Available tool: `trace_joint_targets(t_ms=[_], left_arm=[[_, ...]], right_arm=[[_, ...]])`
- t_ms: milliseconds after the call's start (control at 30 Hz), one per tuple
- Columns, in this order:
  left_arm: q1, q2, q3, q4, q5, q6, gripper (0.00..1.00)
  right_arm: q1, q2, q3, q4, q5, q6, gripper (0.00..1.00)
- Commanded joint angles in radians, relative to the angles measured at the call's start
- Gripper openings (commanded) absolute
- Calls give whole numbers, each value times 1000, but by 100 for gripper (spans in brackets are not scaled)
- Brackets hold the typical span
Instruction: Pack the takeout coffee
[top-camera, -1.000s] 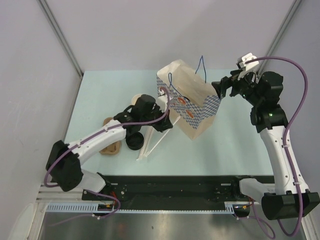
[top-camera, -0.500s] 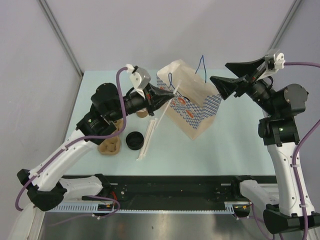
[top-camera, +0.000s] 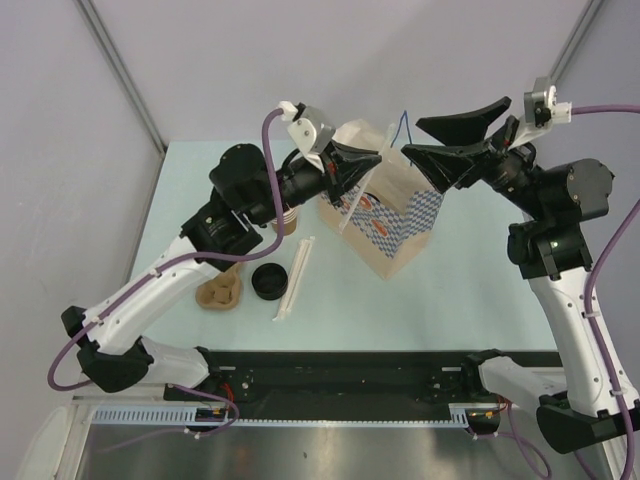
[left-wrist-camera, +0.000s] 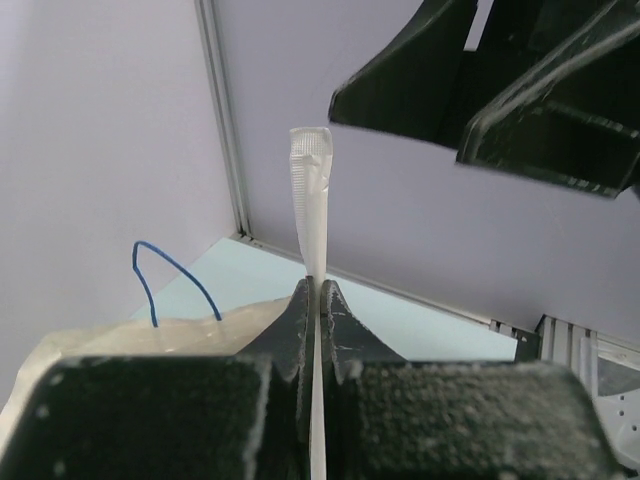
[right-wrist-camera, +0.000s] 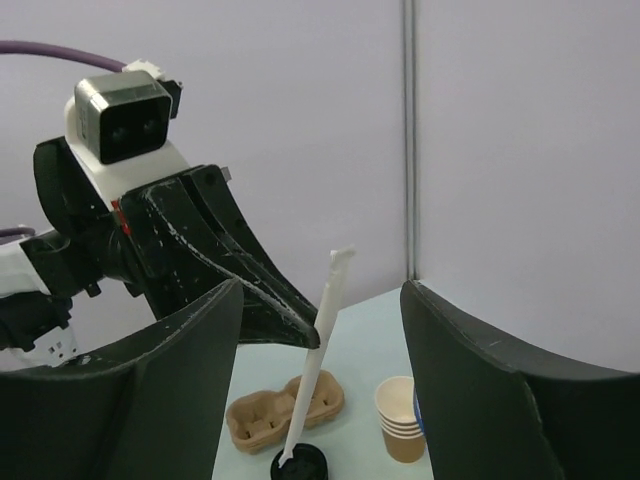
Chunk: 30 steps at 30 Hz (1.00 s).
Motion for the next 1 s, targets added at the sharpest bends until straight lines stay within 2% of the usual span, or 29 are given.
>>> trace_joint_targets(t_ms=[0,33,400,467,500,533,567,700,833,900,933,967], left_arm=[[-36,-4,79,48,-46,30,0],[-46,-4,81,53,-51,30,0],[-86,-4,84,60,-64,70,0],[-88,-4,84,62,-63,73,0],[-88,-2,84,62,-63,75,0],[-88,-2,82,65,-60,76,0],[-88,-2,82,65,-60,79,0],[-88,1,79,67,-63,89,0],[-88,-4,67,65,-71,98,1],[-88,-5,65,59,-84,98,16],[-88,-7,59,57,-101,101,37],[-88,-13,53,59,-112,101,50]], right_arm=[[47,20,33,39,7,-46,67],[63,23,33,38,19,-57,63],[113,60,41,91,41,-42,47],[117,65,44,96,41,-42,38],[119,69,46,93,42,-42,31],[119,69,50,94,42,-43,20],[119,74,53,96,41,-43,15],[122,89,72,111,30,-31,4],[122,97,81,122,30,-33,0],[120,98,87,131,35,-31,0],[114,100,89,134,36,-31,0],[110,102,95,140,38,-31,0]])
